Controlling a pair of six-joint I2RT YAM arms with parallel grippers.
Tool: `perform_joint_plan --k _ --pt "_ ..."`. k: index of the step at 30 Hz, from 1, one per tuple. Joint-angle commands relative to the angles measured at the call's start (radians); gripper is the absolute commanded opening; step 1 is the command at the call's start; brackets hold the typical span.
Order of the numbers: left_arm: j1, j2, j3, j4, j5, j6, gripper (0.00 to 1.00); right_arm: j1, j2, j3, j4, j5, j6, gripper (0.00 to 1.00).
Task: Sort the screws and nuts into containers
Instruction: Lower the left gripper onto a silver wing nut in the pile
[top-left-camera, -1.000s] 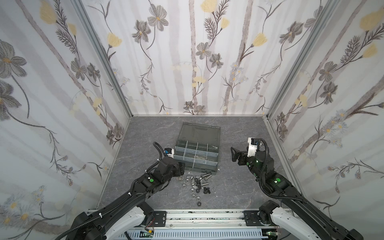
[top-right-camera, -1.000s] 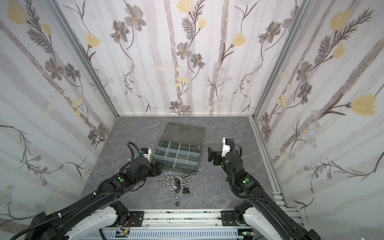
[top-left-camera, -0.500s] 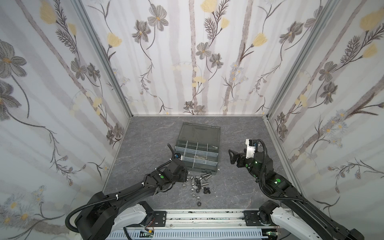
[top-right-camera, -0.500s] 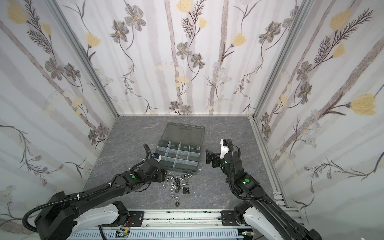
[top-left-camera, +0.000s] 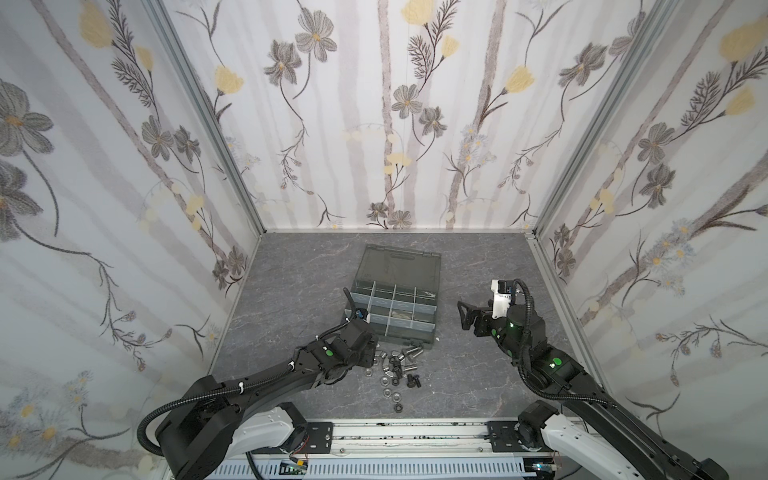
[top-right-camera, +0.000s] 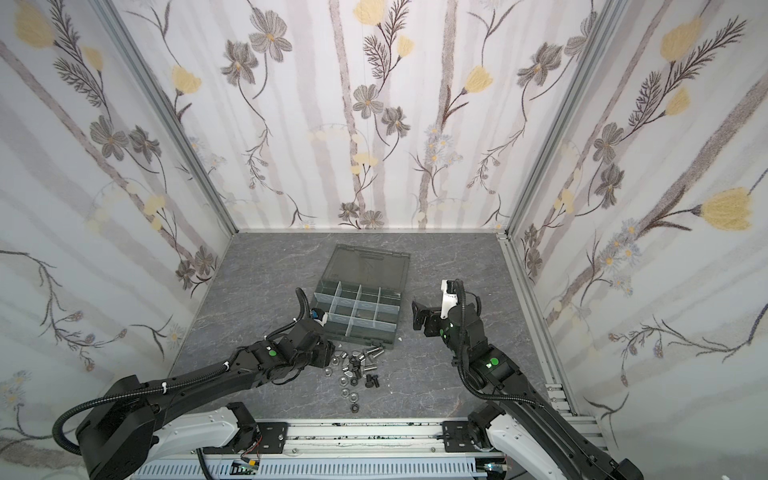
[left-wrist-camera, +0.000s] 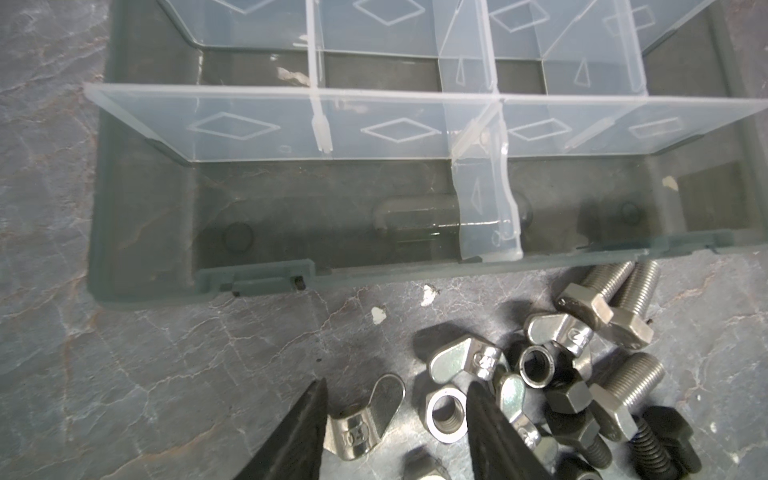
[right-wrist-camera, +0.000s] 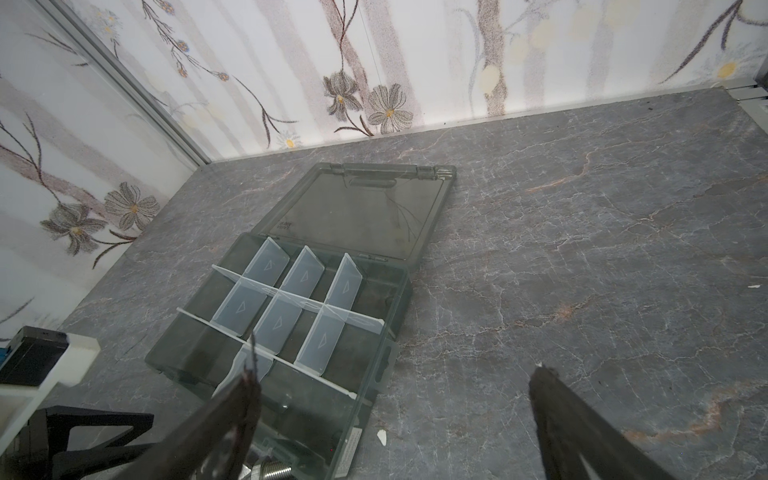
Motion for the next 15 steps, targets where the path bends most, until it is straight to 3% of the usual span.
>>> perform_joint_plan --k 1,15 --pt "-0.001 0.04 0.018 -0.002 0.035 0.039 0.55 0.002 -0.004 -0.006 0.005 -0.005 0.014 1.0" --pt "-0.002 0.154 0.047 -0.024 -0.016 -0.009 0.48 0.001 -0.049 -0.04 0.014 0.008 0.038 1.0"
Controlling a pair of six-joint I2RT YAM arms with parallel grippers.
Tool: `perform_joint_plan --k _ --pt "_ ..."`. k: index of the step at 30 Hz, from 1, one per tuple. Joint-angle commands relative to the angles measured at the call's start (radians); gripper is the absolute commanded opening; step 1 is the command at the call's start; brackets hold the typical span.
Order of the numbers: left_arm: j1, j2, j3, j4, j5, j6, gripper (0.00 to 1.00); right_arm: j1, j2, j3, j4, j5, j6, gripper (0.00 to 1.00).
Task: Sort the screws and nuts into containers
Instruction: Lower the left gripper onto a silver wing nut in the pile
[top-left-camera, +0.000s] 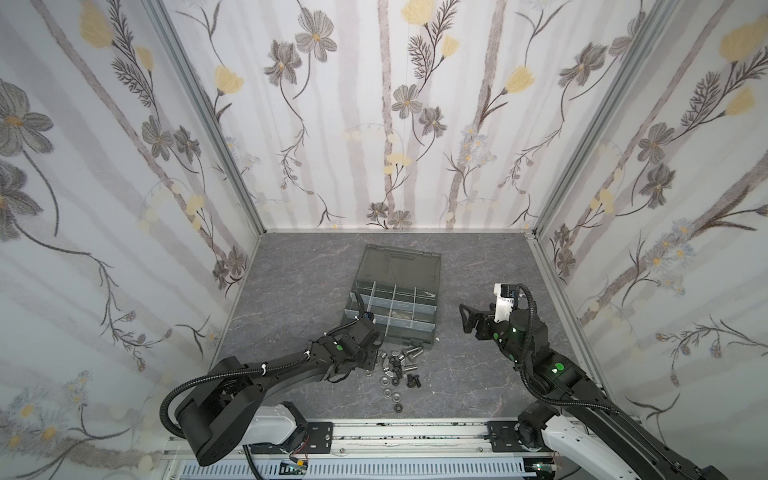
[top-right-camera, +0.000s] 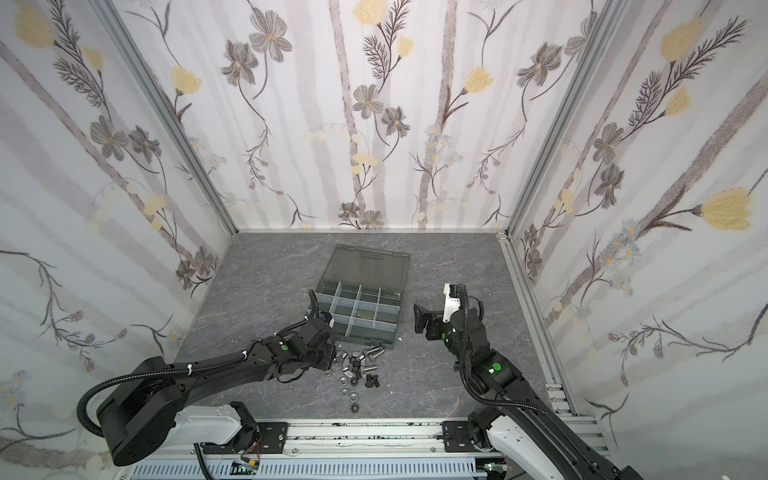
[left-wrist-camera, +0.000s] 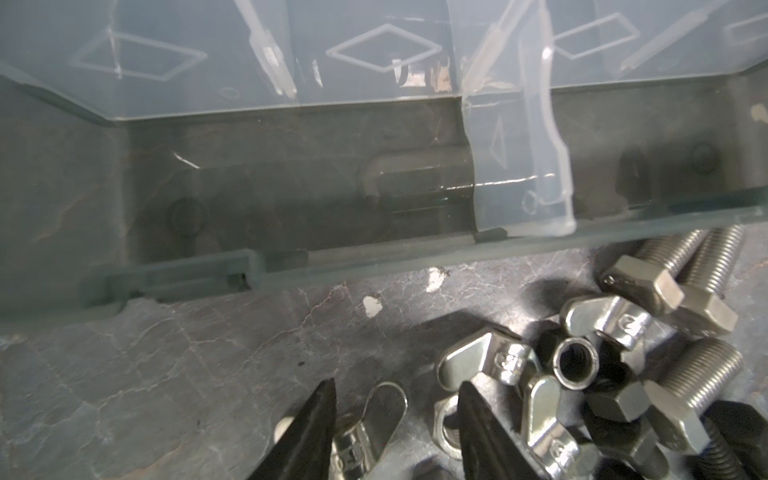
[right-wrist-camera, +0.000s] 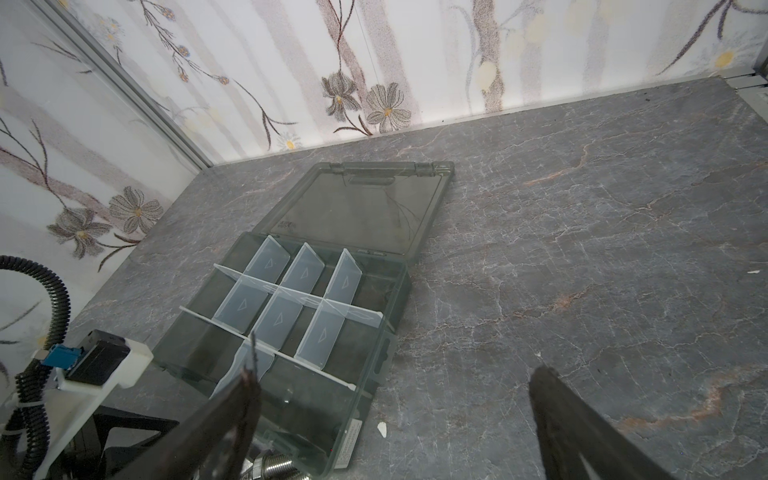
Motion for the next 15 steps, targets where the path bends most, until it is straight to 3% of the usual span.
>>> perform_joint_plan --k 1,15 --pt "-0.001 0.026 0.014 -0.021 -0.037 -0.028 0.47 0.001 -0.001 -0.005 0.012 0.006 0.016 1.0" --pt "-0.001 0.056 0.026 -0.057 -0.082 -0.041 0.4 0.001 -0.024 -0.03 0.011 0.023 0.036 1.0"
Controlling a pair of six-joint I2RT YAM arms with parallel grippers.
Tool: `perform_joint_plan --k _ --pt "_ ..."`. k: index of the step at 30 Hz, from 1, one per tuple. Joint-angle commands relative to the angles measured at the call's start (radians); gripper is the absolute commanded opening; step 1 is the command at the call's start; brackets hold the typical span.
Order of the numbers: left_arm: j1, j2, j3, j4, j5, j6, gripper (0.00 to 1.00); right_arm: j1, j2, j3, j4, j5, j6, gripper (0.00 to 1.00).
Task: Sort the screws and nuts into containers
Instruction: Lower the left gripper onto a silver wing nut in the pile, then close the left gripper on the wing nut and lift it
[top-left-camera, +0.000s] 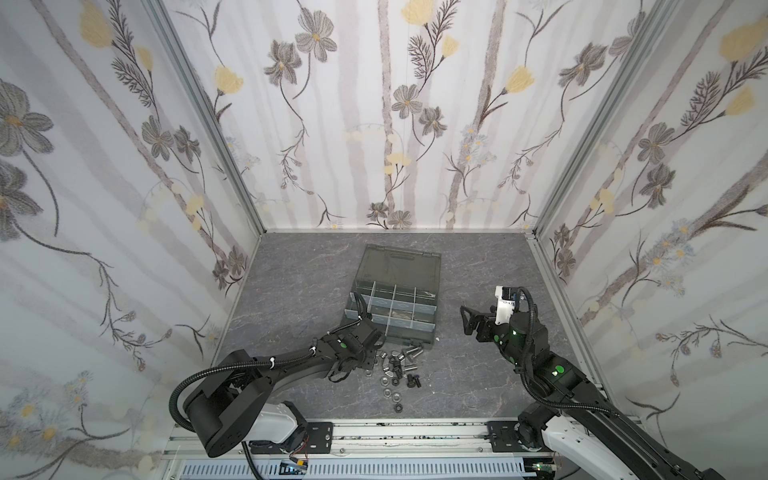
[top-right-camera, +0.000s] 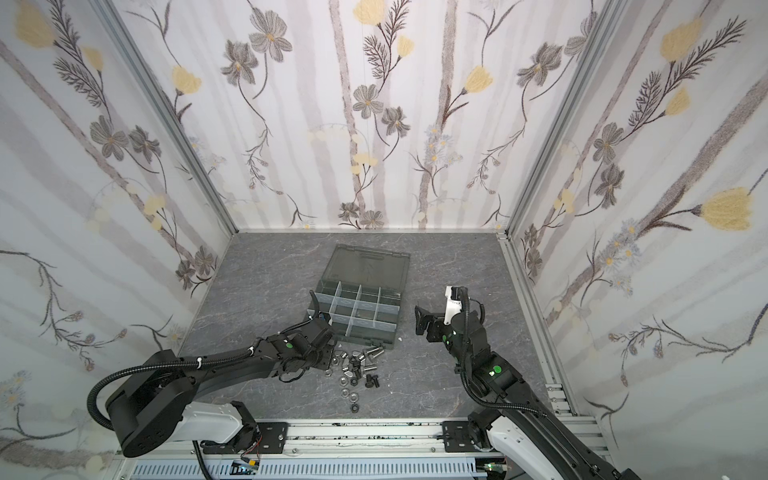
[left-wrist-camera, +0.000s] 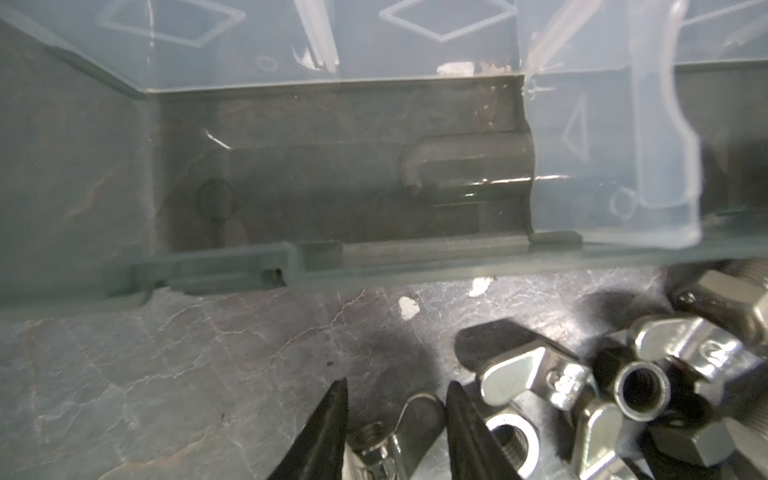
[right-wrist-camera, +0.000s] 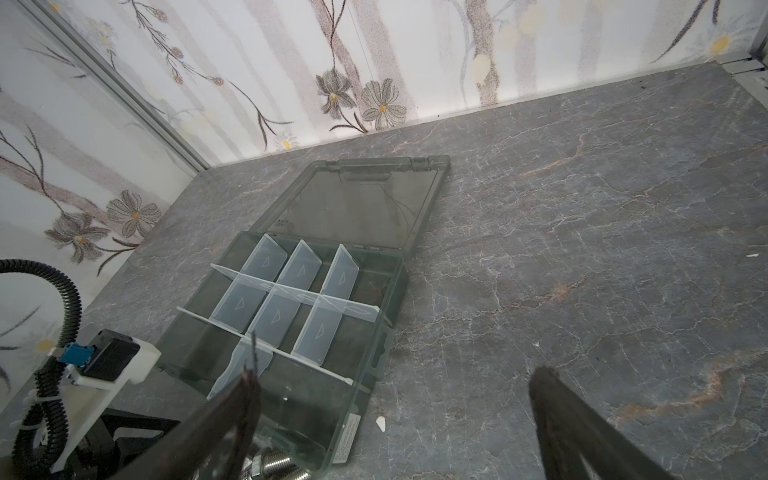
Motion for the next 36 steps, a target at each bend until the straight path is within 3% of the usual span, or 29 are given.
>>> perform_joint_plan --k 1,23,36 --pt "-0.001 0.014 0.014 -0.023 -0.032 -0.014 0.39 0.0 -0.002 -0.007 0.012 0.019 0.018 1.0" --pt "0.005 0.044 0.029 -0.03 -0.04 -0.027 0.19 0.001 -0.031 -0.026 0.01 0.037 0.033 1.0" --pt "0.029 -0.002 0.045 -0.028 -0.023 -0.029 0.15 -0.001 -0.032 -0.01 0.007 0.047 0.031 1.0"
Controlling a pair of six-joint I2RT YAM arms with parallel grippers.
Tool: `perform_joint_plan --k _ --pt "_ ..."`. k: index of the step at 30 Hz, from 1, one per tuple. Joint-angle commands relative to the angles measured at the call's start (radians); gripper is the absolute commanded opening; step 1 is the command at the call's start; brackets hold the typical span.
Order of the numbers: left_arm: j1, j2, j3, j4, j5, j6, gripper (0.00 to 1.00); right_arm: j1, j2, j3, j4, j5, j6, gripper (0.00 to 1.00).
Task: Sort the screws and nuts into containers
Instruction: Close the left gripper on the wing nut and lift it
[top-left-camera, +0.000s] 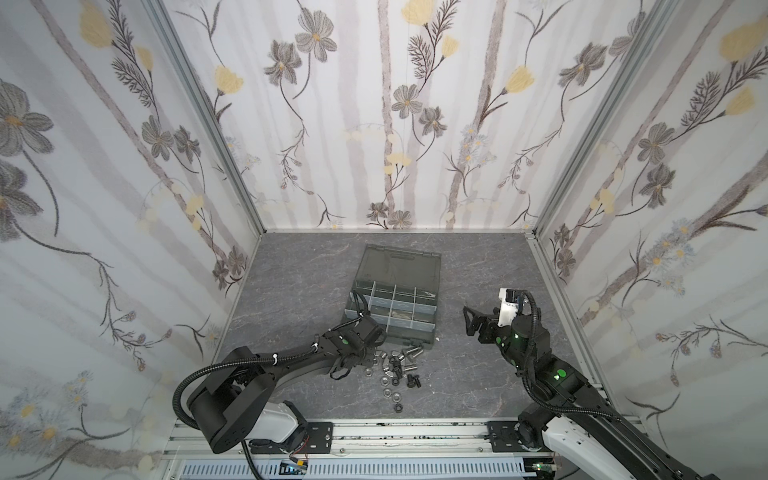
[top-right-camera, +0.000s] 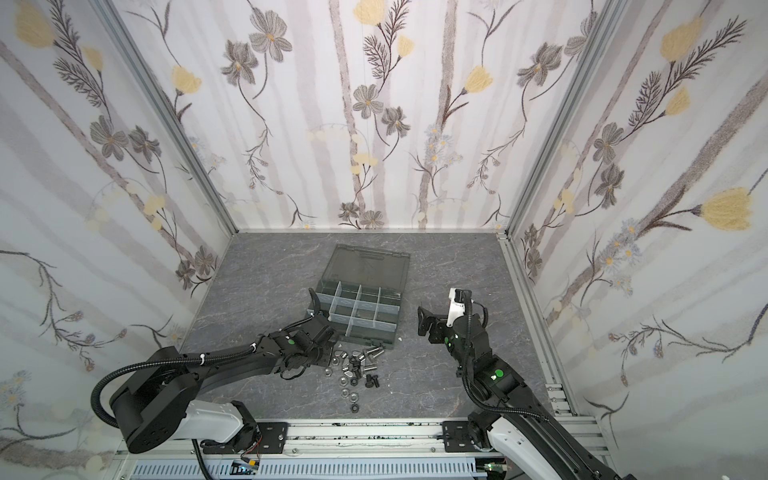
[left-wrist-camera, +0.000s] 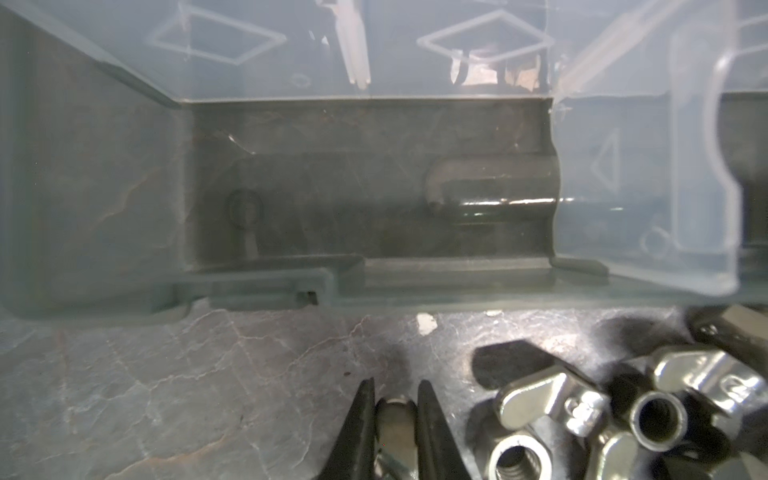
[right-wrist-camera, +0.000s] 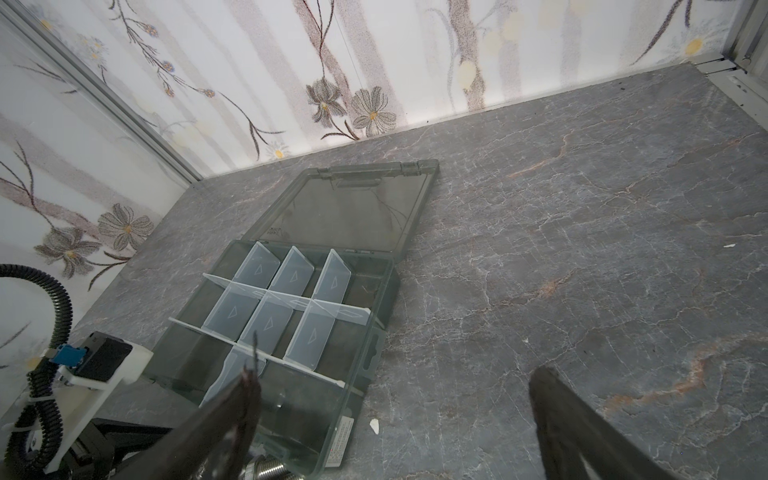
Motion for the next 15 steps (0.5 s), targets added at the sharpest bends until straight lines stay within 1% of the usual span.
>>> perform_joint_plan --k 1,8,13,15 --pt "0.014 -0.022 0.016 -0.004 0.005 -0.003 0.14 0.001 0.006 0.013 0.008 0.015 0.013 1.0" --pt "0.042 -0.097 0.045 -0.004 0.027 0.001 0.12 0.001 -0.001 0.01 -0.001 0.023 0.014 1.0" --pt "0.086 -0.146 0.092 -0.003 0.051 0.014 0.12 0.001 -0.014 0.007 -0.005 0.029 0.015 1.0" --pt "0.109 -0.145 0.117 -0.002 0.06 0.03 0.12 0.001 -0.014 0.007 -0.005 0.029 0.015 1.0"
